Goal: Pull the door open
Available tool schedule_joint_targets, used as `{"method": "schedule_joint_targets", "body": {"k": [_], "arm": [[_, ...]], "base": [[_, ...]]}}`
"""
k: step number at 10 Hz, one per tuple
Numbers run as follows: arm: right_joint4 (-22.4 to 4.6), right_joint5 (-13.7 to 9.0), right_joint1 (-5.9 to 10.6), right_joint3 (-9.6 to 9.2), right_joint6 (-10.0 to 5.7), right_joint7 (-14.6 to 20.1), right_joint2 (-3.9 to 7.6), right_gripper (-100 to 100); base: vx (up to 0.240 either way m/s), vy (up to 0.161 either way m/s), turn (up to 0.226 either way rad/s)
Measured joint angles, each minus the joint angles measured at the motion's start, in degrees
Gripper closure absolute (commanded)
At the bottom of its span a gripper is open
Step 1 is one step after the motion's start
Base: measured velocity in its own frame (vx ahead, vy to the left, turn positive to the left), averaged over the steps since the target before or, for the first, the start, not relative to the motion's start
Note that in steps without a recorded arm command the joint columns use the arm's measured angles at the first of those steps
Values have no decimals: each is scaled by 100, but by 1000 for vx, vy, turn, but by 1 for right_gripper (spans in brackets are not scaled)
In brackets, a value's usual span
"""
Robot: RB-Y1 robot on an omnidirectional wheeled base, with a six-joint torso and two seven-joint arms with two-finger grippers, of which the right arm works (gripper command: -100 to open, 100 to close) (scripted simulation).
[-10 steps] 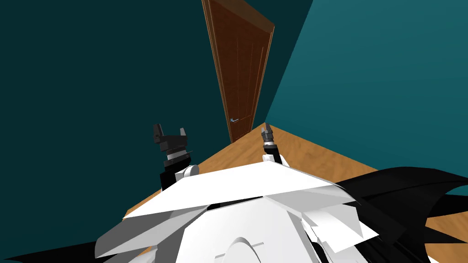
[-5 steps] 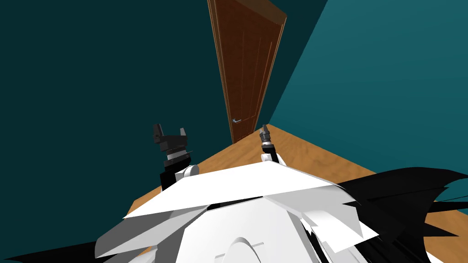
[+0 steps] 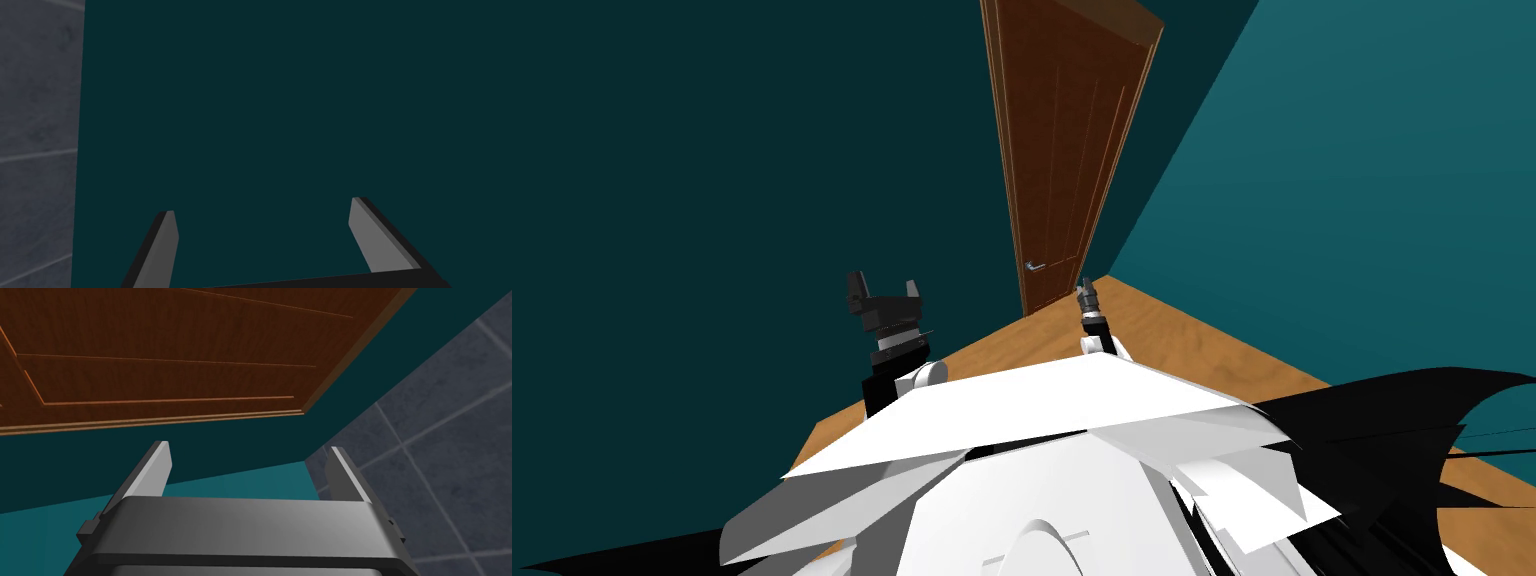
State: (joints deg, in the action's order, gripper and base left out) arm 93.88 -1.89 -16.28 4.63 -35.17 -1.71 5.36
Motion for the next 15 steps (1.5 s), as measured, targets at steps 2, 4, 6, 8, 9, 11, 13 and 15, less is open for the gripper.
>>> {"method": "schedule_joint_targets", "body": {"k": [2,4,6,8,9,11,13,15], "arm": [[-290,-20,90,8,-73,38,31,-100],[-579,-35,228,11,-130,61,44,-100],[-811,-48,315,12,-164,83,57,-100],[-1034,-60,408,12,-206,101,67,-100],[-1224,-74,492,24,-258,126,94,-100],[-1494,-89,620,25,-303,149,99,-100],[-1839,-105,764,24,-404,174,107,-100],[-2149,-125,898,37,-436,205,138,-100]], "base": [[62,-42,126],[49,-39,90],[38,-43,105],[38,-35,86],[66,-56,188],[47,-52,90],[52,-57,129],[54,-52,137]]}}
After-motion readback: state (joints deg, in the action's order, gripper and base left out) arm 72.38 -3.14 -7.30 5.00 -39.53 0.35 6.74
